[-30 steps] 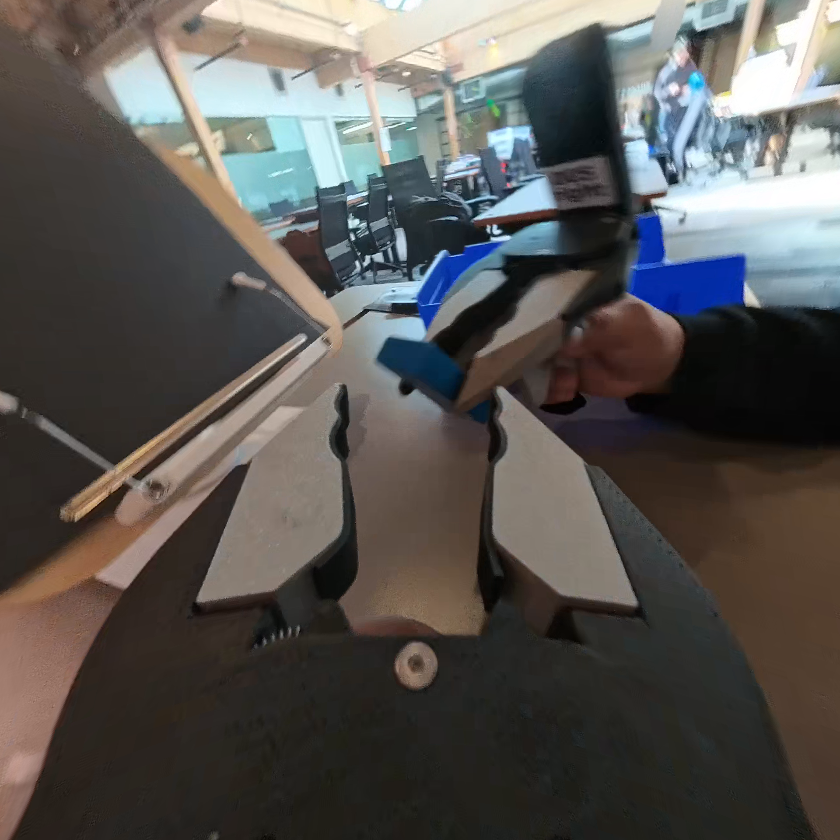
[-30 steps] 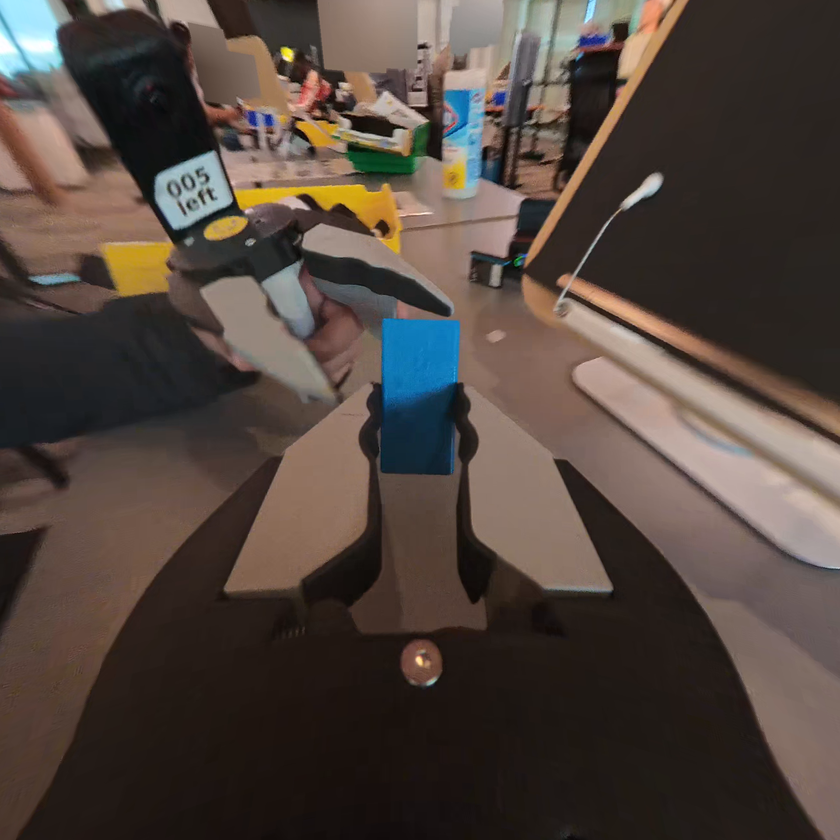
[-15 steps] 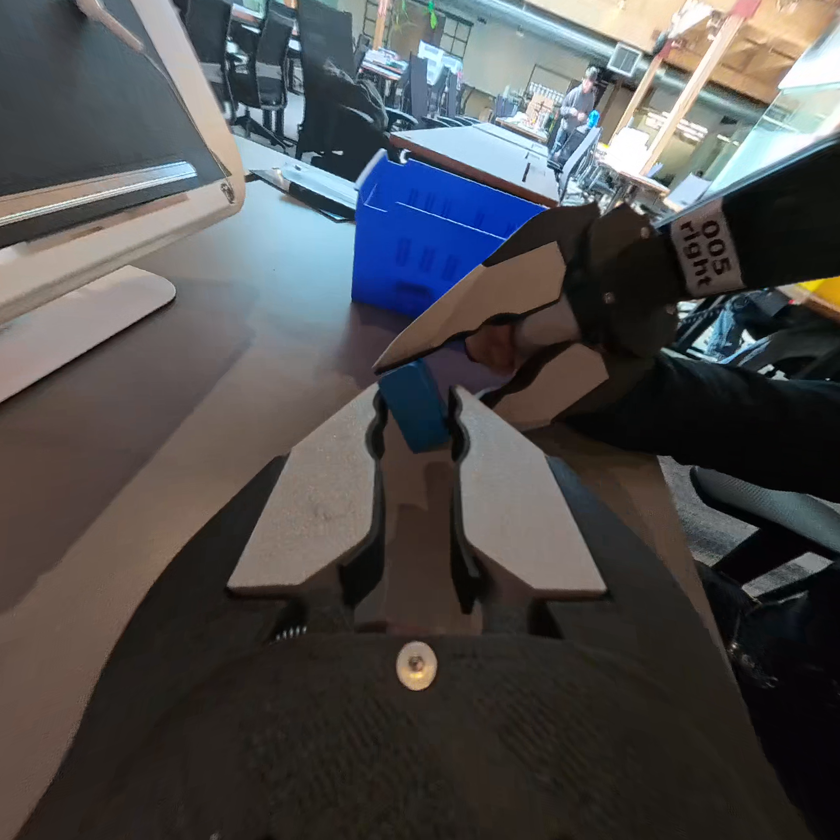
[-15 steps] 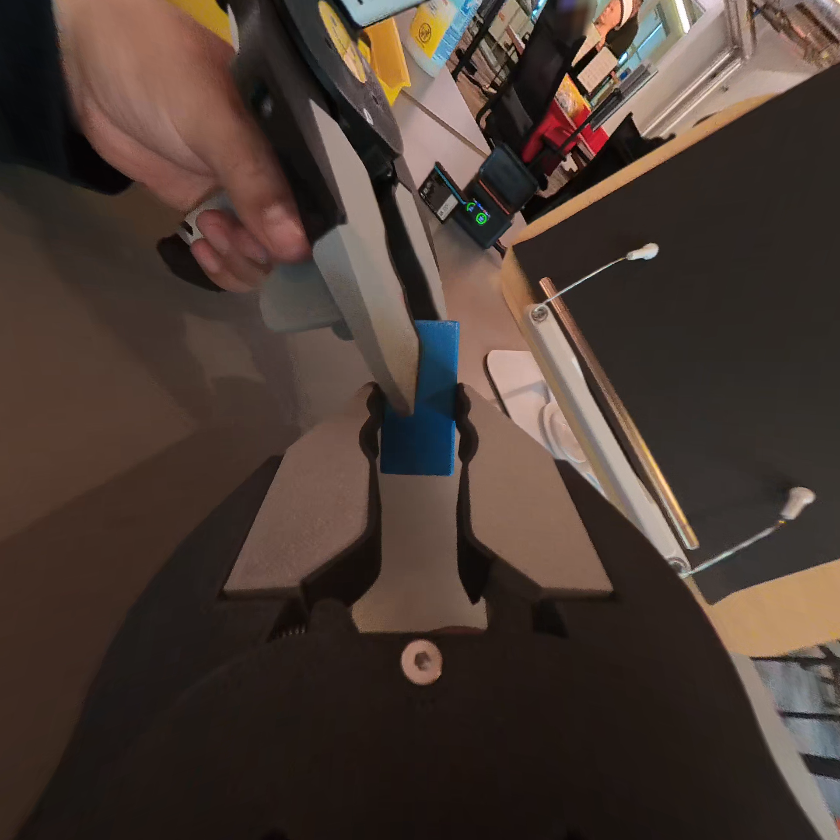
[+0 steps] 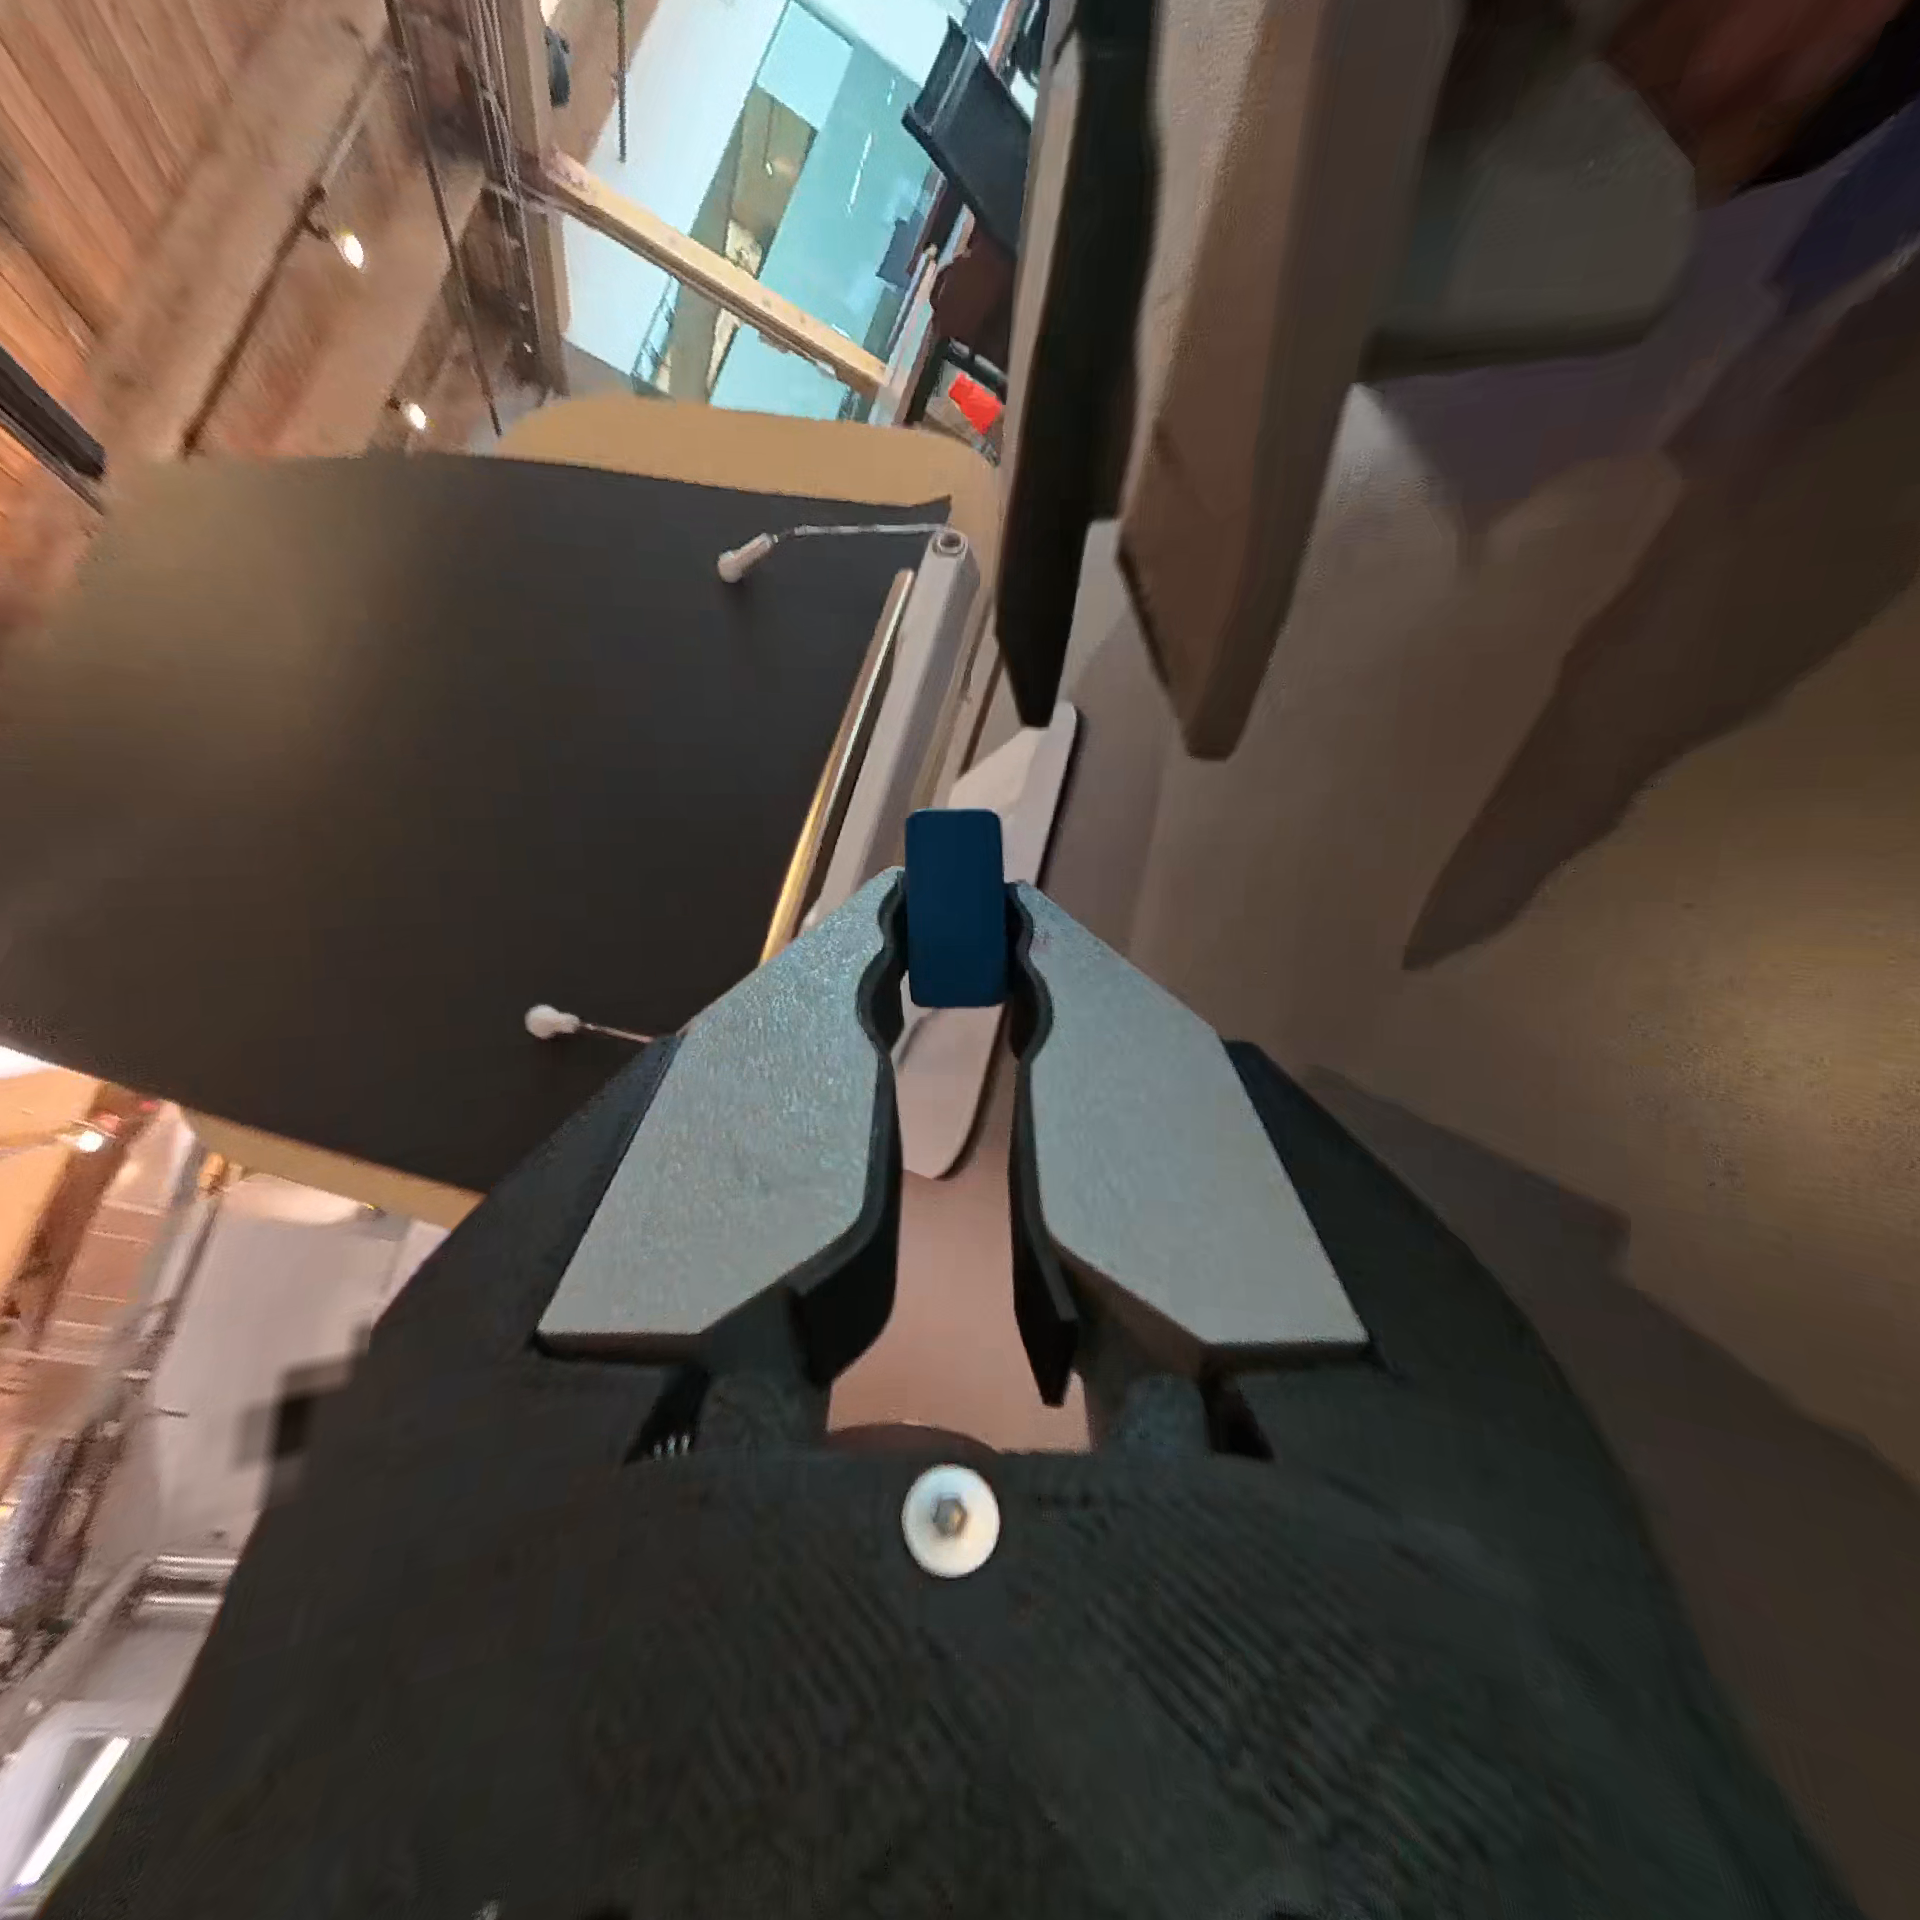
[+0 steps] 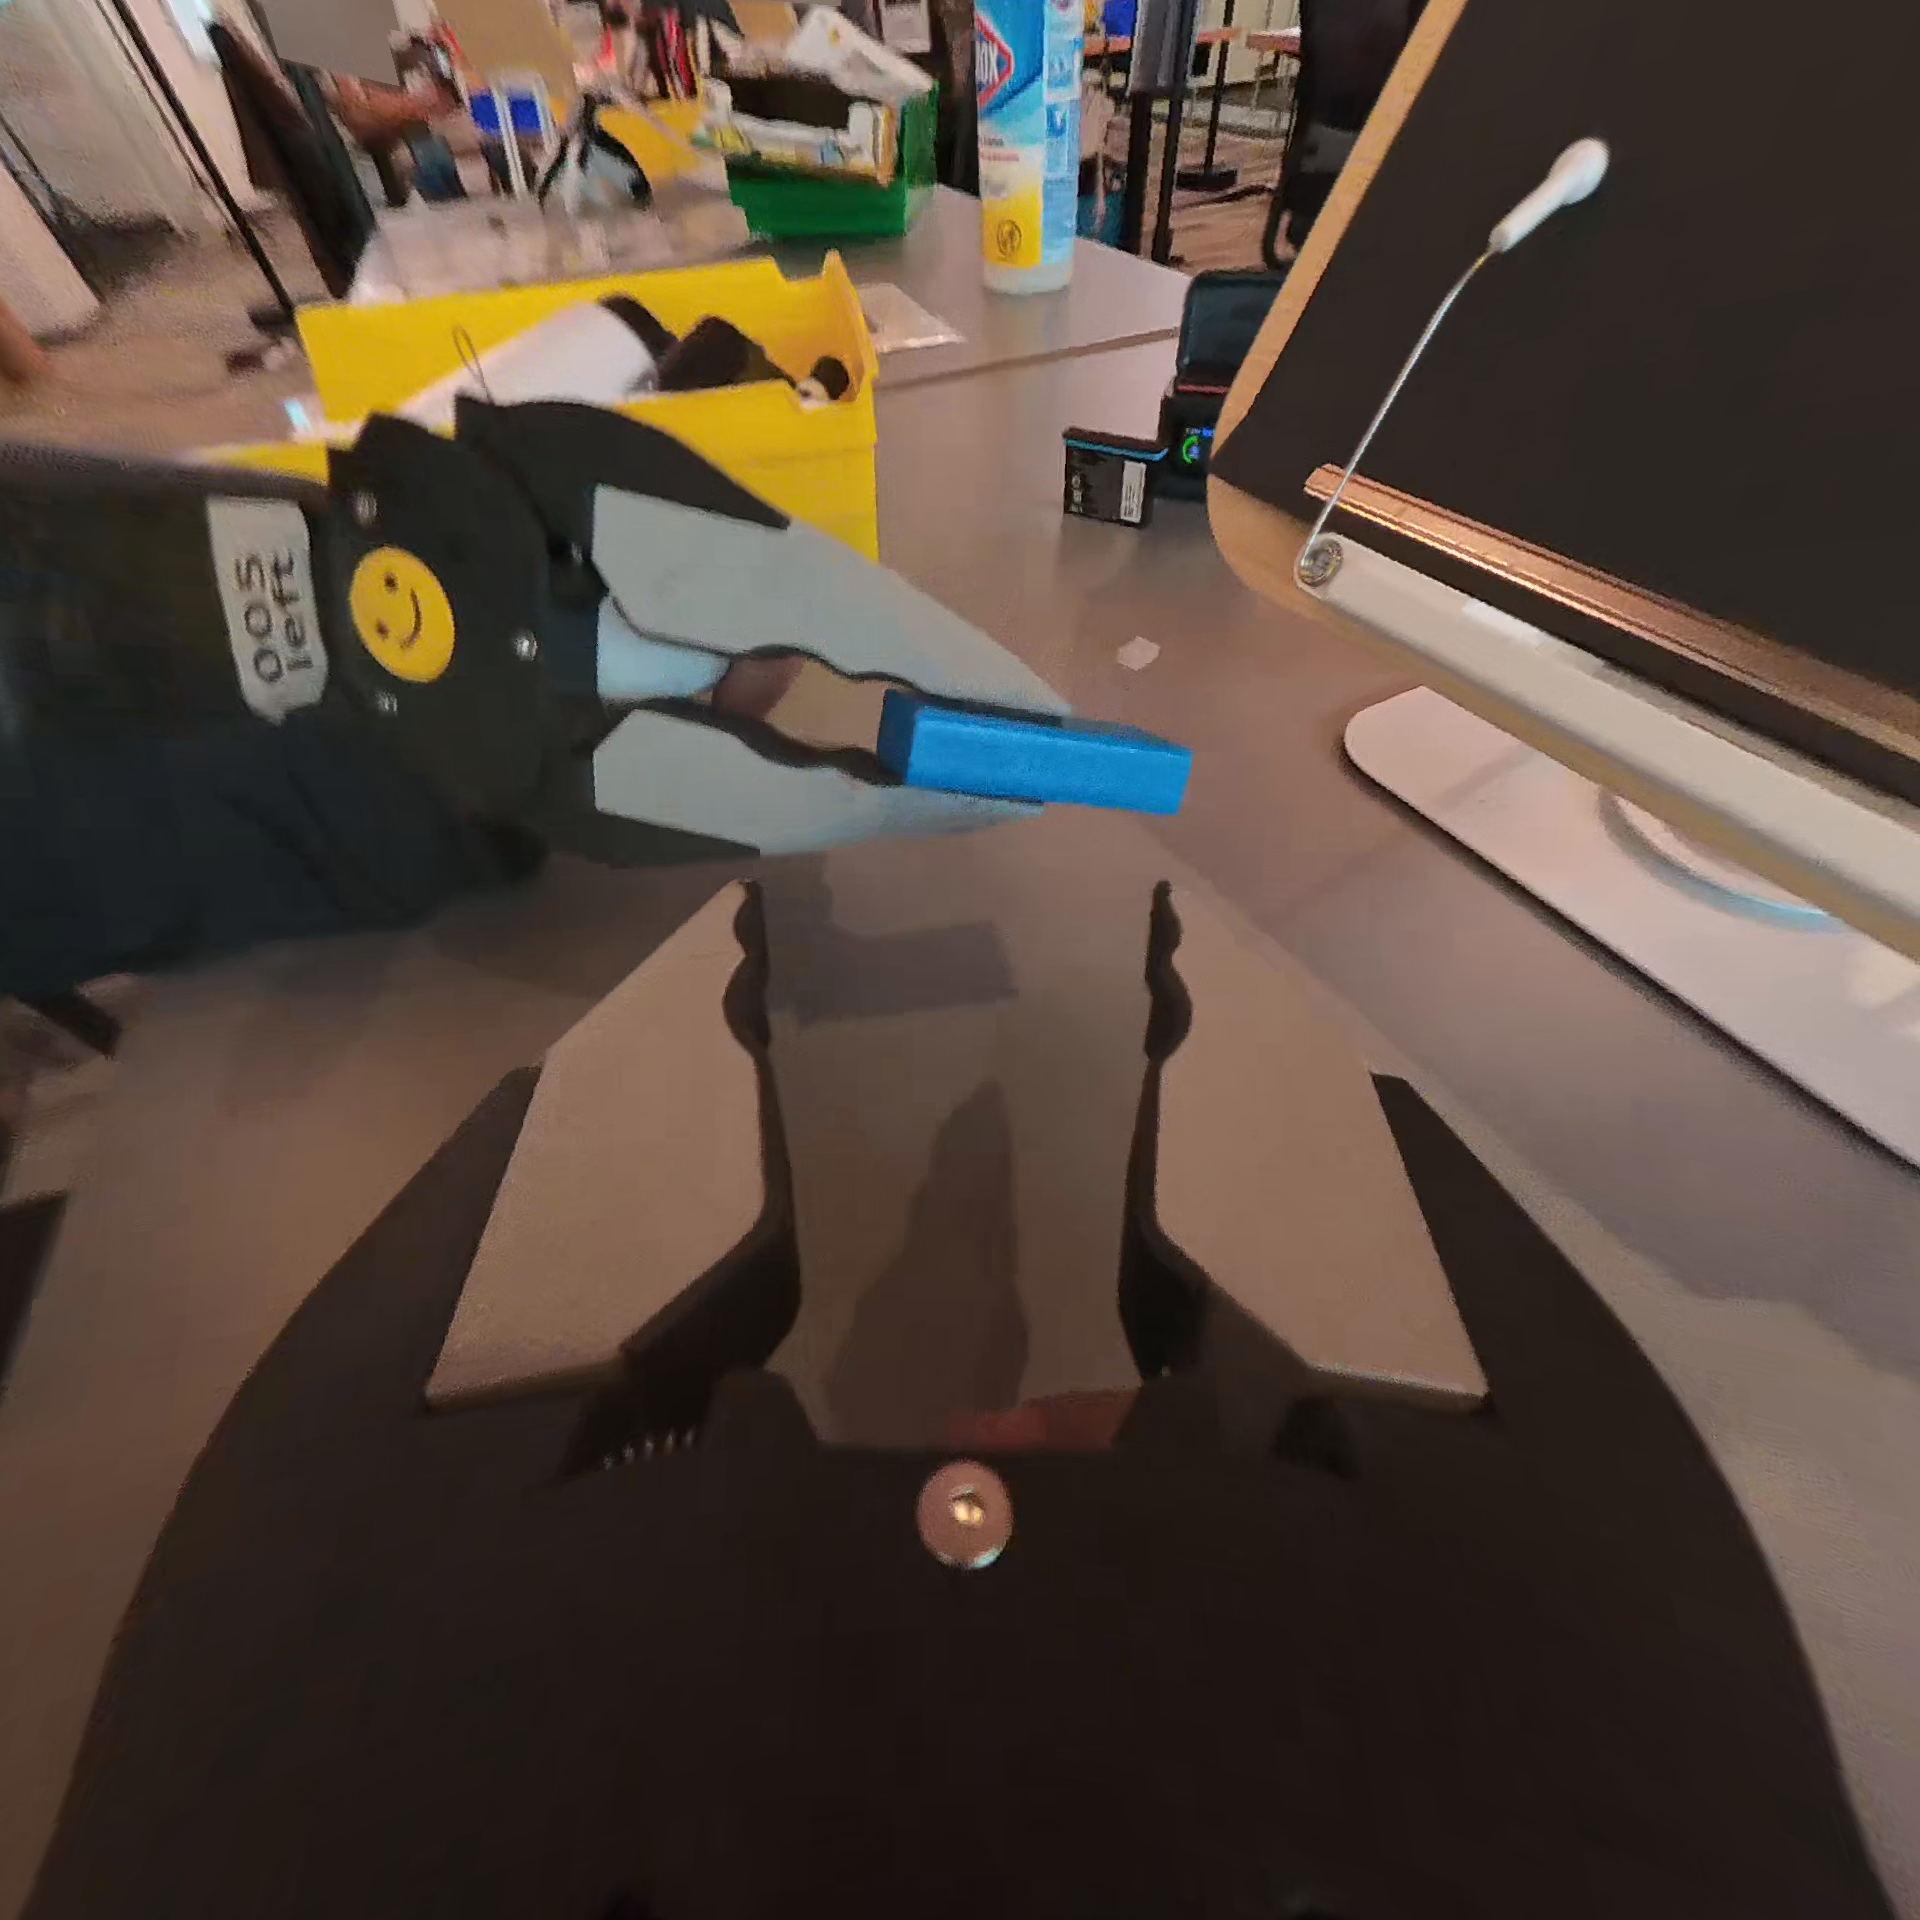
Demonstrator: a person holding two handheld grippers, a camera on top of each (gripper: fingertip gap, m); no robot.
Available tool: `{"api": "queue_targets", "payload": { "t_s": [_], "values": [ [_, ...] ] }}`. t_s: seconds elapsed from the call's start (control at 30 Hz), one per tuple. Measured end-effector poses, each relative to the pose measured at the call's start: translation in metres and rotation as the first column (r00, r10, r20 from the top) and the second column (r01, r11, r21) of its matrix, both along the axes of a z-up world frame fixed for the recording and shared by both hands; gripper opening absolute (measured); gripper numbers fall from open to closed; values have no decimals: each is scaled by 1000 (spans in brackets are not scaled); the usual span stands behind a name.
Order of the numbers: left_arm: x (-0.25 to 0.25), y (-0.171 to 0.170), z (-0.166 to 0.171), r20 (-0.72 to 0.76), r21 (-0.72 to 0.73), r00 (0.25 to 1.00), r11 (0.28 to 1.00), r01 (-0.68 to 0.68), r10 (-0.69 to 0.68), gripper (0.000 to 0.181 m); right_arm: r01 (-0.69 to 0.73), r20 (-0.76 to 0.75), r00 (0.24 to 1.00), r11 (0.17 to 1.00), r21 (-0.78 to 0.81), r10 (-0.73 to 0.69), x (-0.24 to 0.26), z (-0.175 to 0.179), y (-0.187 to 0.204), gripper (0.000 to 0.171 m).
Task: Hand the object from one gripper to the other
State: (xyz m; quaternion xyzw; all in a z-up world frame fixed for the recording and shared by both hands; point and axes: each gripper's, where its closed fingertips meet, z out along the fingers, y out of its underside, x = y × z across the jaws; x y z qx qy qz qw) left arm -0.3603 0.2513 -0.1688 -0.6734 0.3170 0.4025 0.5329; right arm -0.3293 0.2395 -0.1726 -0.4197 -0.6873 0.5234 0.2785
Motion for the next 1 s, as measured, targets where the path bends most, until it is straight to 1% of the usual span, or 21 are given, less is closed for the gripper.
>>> {"api": "queue_targets", "payload": {
  "t_s": [0.07, 0.13, 0.23, 0.3, 0.37, 0.4, 0.47, 0.53, 0.6, 0.67, 0.73, 0.77, 0.83, 0.87, 0.93, 1.0],
  "values": [
    [8, 1, 8, -87, 43, 996, 999, 15, -11, 14, 9, 20, 1000, 998, -59, -7, -2, -1, -1, 80],
    [20, 0, 12, -157, 67, 986, 996, 62, -51, 14, -8, 37, 999, 991, -133, 13, -4, -1, -5, 87],
    [33, 4, 2, -167, 25, 981, 994, 105, -99, 14, -21, 39, 999, 975, -220, 30, -6, 1, -11, 91],
    [40, 7, -5, -173, -4, 976, 991, 132, -130, 14, -9, 29, 999, 974, -226, 16, -8, 2, -11, 90],
    [41, 7, -6, -165, -12, 978, 991, 131, -131, 14, 27, 42, 999, 988, -155, -21, -10, -5, -7, 79],
    [40, 7, -6, -152, -13, 980, 992, 127, -128, 14, 55, 51, 997, 994, -95, -50, -11, -9, -3, 70],
    [41, 7, -4, -152, 1, 980, 991, 132, -131, 14, 60, 44, 997, 996, -65, -57, -11, -7, -3, 69],
    [42, 6, -1, -159, 10, 978, 990, 139, -135, 14, 50, 34, 998, 995, -91, -47, -10, -4, -4, 69],
    [43, 7, -4, -158, -2, 977, 990, 143, -141, 14, 39, 58, 998, 993, -112, -33, -9, -6, -4, 69],
    [42, 7, -4, -148, 1, 981, 992, 130, -128, 14, 55, 51, 997, 996, -63, -52, -10, -7, -3, 69],
    [42, 7, -1, -79, 38, 990, 992, 119, -116, 15, 114, 19, 993, 993, 6, -114, -12, -3, 2, 69],
    [43, 7, 2, -18, 60, 992, 990, 128, -128, 17, 156, -14, 988, 987, 45, -156, -13, 0, 7, 69],
    [44, 4, 3, 109, 61, 981, 986, 154, -160, 22, 257, -95, 965, 954, 154, -245, -13, 7, 21, 69],
    [40, 3, 3, 135, 60, 979, 987, 147, -154, 20, 317, -146, 946, 924, 213, -290, -13, 11, 29, 70],
    [31, 0, 2, 135, 66, 981, 989, 131, -139, 1, 412, -238, 906, 859, 304, -350, -11, 21, 40, 69],
    [22, -1, 1, 158, 70, 980, 992, 106, -116, 0, 449, -269, 889, 826, 342, -372, -5, 31, 38, 69]
  ]
}}
